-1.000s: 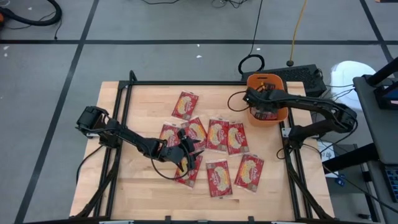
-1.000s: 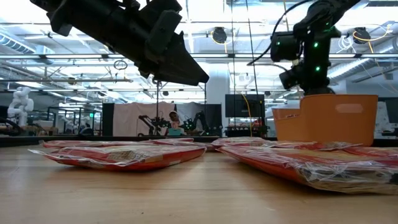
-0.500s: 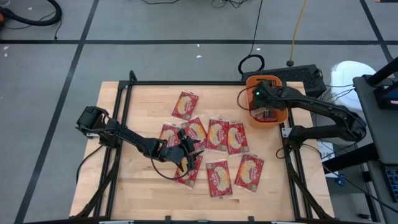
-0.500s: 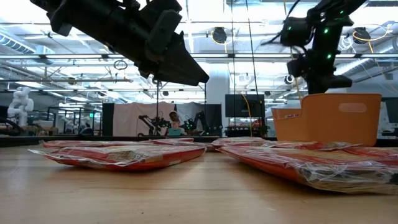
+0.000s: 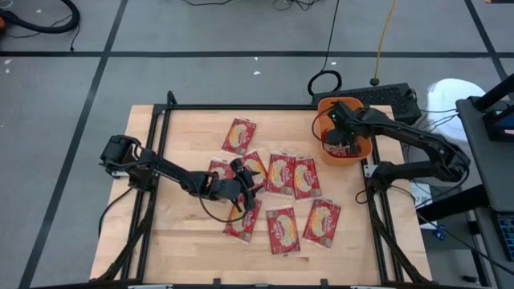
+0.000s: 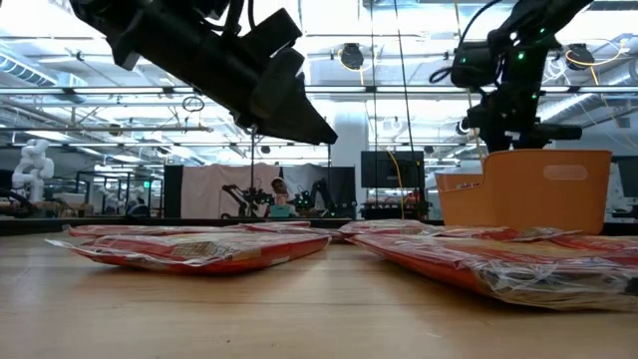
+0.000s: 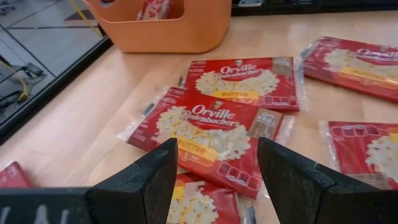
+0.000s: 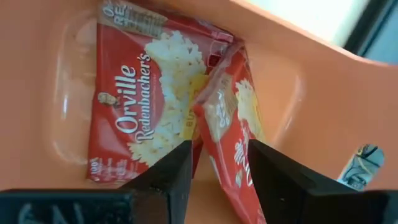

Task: Sort popcorn bags into baskets
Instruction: Put the red popcorn bag into the orange container

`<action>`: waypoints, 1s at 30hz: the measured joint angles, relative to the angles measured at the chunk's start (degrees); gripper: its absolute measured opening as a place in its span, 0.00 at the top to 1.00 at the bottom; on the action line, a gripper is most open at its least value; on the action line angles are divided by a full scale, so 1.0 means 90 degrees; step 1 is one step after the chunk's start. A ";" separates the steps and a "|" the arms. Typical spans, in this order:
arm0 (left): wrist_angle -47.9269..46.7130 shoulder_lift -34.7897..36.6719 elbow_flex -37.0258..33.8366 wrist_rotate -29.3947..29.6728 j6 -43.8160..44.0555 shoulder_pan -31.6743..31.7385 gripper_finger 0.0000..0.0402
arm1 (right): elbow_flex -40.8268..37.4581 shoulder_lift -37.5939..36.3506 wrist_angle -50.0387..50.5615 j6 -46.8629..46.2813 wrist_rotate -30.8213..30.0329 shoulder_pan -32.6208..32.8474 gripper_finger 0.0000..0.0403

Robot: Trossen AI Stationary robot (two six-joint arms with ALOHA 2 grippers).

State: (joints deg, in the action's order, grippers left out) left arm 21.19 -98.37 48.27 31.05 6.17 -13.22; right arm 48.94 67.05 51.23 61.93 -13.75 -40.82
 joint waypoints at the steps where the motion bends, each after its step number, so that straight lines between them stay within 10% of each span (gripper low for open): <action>1: 0.0000 0.0000 0.0000 -0.0023 0.0000 0.0004 0.44 | -0.0039 0.0063 -0.0080 0.0066 -0.0021 0.0000 0.63; 16: 0.0000 0.0000 0.0000 -0.0015 -0.0065 -0.0046 0.44 | -0.0864 0.0388 -0.1652 0.0511 -0.0836 0.0058 0.78; 20: 0.0000 0.0000 0.0000 -0.0013 -0.0163 -0.0046 0.44 | -0.0786 0.0362 -0.1878 0.0202 -0.1429 0.0255 0.96; 30: 0.0000 0.0000 0.0000 -0.0005 -0.0221 -0.0046 0.44 | -0.0176 0.0128 -0.1789 -0.1070 -0.3646 0.1005 0.98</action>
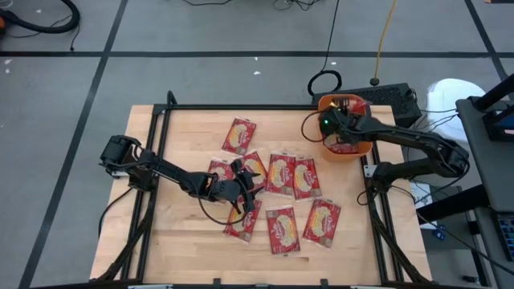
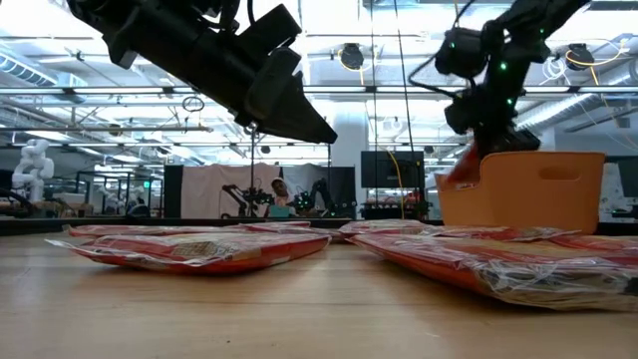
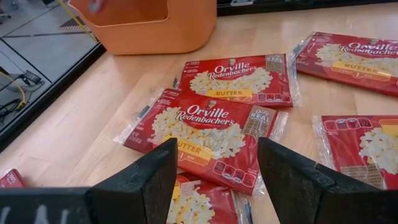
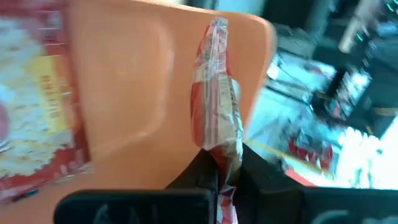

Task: Sort popcorn bags into baskets
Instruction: Put the red popcorn bag into the orange container

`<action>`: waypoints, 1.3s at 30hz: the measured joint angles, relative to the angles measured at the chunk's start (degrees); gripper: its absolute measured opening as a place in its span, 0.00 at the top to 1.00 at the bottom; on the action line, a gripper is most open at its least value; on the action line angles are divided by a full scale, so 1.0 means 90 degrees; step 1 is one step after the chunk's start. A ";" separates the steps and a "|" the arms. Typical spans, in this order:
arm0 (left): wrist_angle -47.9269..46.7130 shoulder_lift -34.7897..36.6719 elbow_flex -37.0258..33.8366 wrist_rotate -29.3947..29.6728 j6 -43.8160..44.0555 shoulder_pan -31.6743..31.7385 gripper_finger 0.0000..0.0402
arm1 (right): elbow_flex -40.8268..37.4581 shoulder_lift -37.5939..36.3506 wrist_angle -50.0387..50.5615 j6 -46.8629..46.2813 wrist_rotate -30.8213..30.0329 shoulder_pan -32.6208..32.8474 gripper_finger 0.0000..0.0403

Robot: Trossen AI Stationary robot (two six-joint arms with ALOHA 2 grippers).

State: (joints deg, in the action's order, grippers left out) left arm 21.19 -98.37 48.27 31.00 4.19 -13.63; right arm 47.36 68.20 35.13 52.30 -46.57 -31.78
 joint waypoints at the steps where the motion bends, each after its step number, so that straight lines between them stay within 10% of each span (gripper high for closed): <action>1: 0.0002 0.0000 0.0000 0.0000 0.0000 0.0000 0.44 | 0.0084 0.0000 0.0047 -0.0176 -0.0121 0.0062 0.99; 23: 0.0010 0.0000 0.0000 0.0003 0.0076 0.0077 0.44 | 0.1767 0.2133 0.2379 -0.4651 -0.1264 0.0902 0.98; 39: 0.0006 0.0000 0.0002 0.0000 0.0208 0.0041 0.44 | 0.1731 0.2142 0.2289 -0.4705 -0.0689 0.0099 0.95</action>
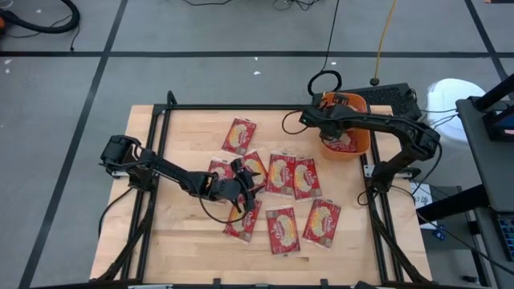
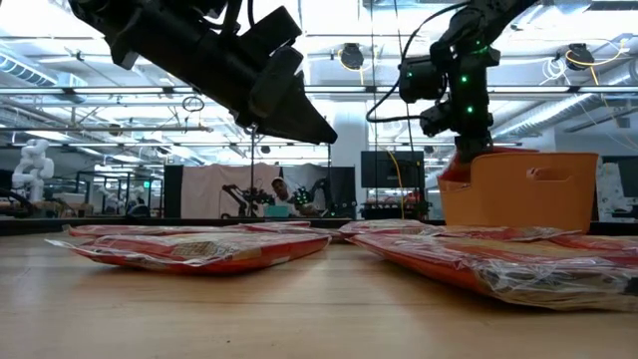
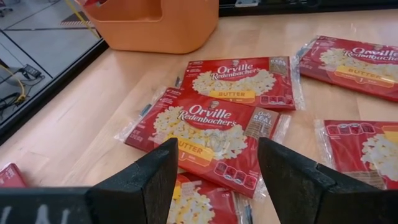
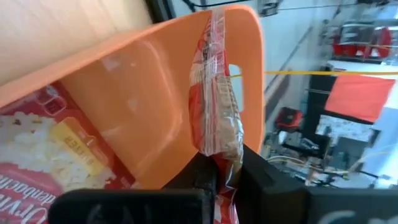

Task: Sort popcorn bags into baskets
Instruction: Put the red popcorn bag into the orange container

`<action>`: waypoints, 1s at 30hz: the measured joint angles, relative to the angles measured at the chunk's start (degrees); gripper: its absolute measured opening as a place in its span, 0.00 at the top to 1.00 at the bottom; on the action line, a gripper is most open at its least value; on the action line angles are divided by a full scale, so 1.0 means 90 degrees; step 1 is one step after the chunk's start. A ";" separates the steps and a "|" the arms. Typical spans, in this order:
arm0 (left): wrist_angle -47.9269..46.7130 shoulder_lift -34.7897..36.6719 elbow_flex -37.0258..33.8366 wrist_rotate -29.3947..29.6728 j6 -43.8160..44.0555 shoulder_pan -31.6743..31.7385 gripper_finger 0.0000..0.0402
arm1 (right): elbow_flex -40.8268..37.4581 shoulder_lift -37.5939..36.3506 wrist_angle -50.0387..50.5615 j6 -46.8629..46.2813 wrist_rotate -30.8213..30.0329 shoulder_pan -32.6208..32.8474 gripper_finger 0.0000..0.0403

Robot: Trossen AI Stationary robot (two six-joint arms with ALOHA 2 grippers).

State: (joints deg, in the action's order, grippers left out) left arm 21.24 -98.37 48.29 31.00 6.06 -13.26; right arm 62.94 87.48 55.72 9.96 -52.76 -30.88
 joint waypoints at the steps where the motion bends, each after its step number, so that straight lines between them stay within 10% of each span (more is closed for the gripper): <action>1: -0.0001 0.0000 0.0000 0.0000 0.0015 0.0000 0.44 | 0.0000 0.0000 -0.0001 -0.0013 0.0125 -0.0031 0.95; 18: -0.0001 0.0000 0.0000 -0.0007 0.0078 -0.0114 0.44 | 0.0000 0.0000 -0.0039 0.0114 0.1304 -0.0198 0.64; 30: -0.0001 0.0000 0.0000 -0.0010 0.0086 -0.0117 0.44 | -0.0001 0.0000 -0.0025 0.0135 0.1874 -0.0242 0.98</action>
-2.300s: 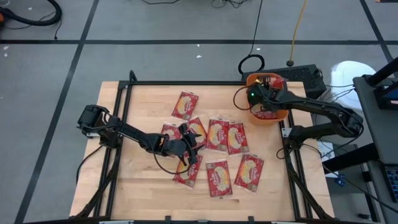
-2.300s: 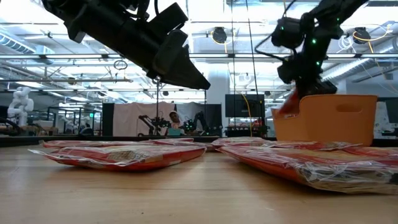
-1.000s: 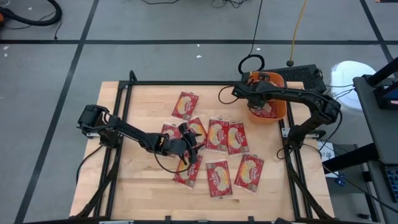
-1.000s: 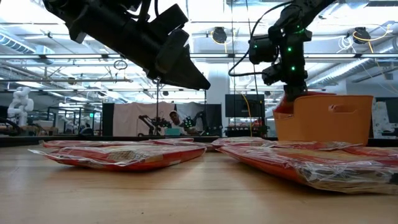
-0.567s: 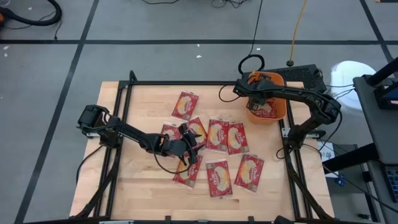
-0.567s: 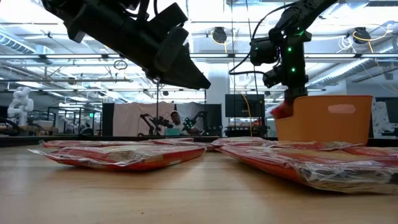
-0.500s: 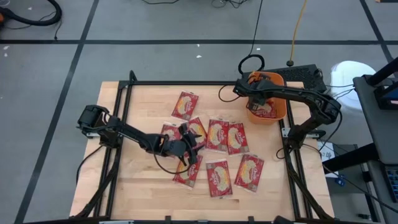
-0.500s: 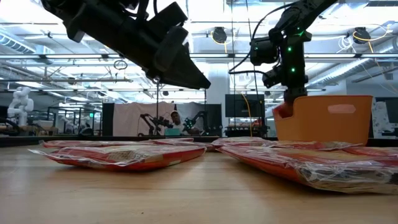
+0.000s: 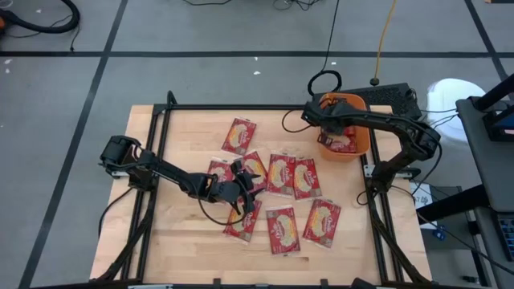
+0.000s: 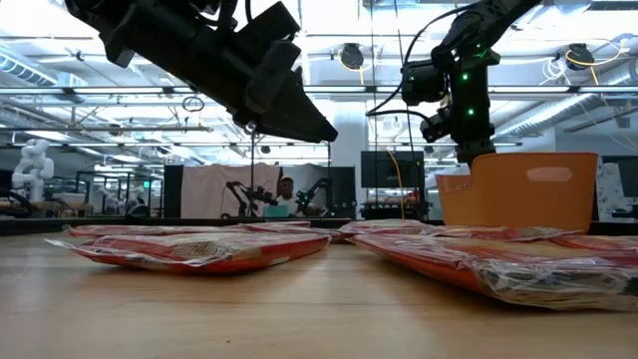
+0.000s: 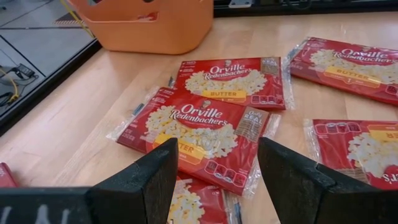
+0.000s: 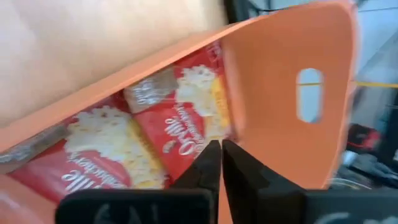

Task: Sort popcorn bags into baskets
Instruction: Put the red popcorn bag into the orange container

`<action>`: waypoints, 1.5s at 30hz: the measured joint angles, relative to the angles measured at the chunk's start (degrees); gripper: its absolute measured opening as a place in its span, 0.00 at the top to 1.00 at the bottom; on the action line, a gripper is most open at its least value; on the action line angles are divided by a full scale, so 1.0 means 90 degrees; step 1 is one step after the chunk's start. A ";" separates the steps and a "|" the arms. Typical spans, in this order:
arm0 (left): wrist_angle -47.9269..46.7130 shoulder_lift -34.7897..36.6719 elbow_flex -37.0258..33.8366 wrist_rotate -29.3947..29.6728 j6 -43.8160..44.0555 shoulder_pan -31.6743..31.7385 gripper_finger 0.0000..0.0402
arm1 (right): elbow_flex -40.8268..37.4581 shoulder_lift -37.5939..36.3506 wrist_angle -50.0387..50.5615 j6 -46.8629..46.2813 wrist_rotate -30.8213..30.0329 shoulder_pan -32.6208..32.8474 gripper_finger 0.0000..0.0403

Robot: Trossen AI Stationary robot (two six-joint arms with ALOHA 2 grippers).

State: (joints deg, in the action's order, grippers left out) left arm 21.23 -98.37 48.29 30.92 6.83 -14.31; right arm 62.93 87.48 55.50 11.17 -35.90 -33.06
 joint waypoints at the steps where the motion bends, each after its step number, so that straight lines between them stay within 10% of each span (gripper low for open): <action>1: 0.0000 0.0000 0.0000 0.0000 0.0007 0.0000 0.44 | -0.0004 0.0000 -0.0035 0.0001 0.0041 -0.0023 0.97; 9: -0.0002 0.0000 0.0000 -0.0002 0.0017 -0.0063 0.44 | -0.0010 -0.1022 -0.0641 -0.0076 0.0127 0.0107 0.90; 17: 0.0002 0.0000 0.0000 -0.0002 0.0133 -0.0063 0.44 | -0.0002 -0.2175 -0.0095 -0.0496 0.1815 0.0092 0.92; 32: 0.0001 0.0000 0.0000 -0.0002 0.0430 -0.0063 0.44 | -0.0004 -0.0377 0.0442 0.1753 0.3808 -0.1612 1.00; 45: -0.0005 0.0000 -0.0001 -0.0002 0.0107 -0.0063 0.44 | -0.0758 0.0083 -0.0372 0.2800 0.3161 -0.1854 1.00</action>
State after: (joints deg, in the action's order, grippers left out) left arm 21.19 -98.37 48.28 30.89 7.79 -14.87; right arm 56.10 88.23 52.15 36.37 -7.45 -49.75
